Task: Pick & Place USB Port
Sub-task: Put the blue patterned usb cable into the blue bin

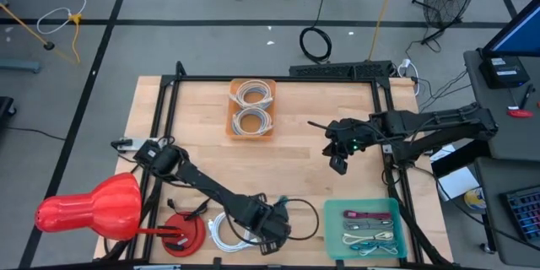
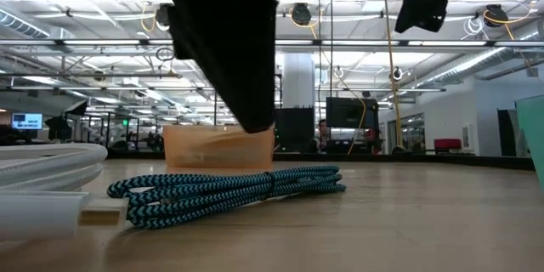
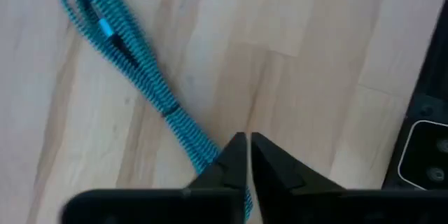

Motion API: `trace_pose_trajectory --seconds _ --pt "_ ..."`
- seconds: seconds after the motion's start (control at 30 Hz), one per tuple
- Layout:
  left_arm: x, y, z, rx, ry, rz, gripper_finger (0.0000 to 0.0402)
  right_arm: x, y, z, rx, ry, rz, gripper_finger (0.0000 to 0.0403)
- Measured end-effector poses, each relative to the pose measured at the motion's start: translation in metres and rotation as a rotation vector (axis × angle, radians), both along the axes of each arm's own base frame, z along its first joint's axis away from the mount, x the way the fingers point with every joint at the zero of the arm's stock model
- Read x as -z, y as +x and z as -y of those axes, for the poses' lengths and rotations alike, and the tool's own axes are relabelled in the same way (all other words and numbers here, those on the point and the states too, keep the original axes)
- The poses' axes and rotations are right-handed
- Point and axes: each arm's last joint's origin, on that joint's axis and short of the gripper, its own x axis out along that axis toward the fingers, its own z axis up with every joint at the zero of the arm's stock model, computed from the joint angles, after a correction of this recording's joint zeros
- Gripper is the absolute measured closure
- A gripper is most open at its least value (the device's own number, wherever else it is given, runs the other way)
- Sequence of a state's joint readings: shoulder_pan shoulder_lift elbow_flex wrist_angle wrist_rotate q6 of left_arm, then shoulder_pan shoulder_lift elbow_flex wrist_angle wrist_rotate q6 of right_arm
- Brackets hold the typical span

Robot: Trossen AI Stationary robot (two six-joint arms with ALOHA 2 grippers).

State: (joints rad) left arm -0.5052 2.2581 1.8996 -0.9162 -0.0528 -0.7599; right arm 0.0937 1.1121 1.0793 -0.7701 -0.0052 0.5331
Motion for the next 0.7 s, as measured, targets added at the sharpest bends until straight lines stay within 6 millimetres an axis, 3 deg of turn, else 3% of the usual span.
trace_pose_trajectory --seconds 0.37,0.53,0.7 --pt "0.008 0.000 -0.008 -0.127 -0.007 -0.073 0.0211 0.009 -0.015 0.001 0.058 0.054 0.008 0.0374" --pt "0.032 -0.001 -0.008 -0.138 0.018 -0.165 0.0196 0.004 -0.020 0.002 0.064 0.059 0.045 0.0374" --pt "0.040 0.001 -0.006 -0.143 -0.002 -0.185 0.0221 -0.002 -0.021 0.002 0.063 0.065 0.100 0.0374"
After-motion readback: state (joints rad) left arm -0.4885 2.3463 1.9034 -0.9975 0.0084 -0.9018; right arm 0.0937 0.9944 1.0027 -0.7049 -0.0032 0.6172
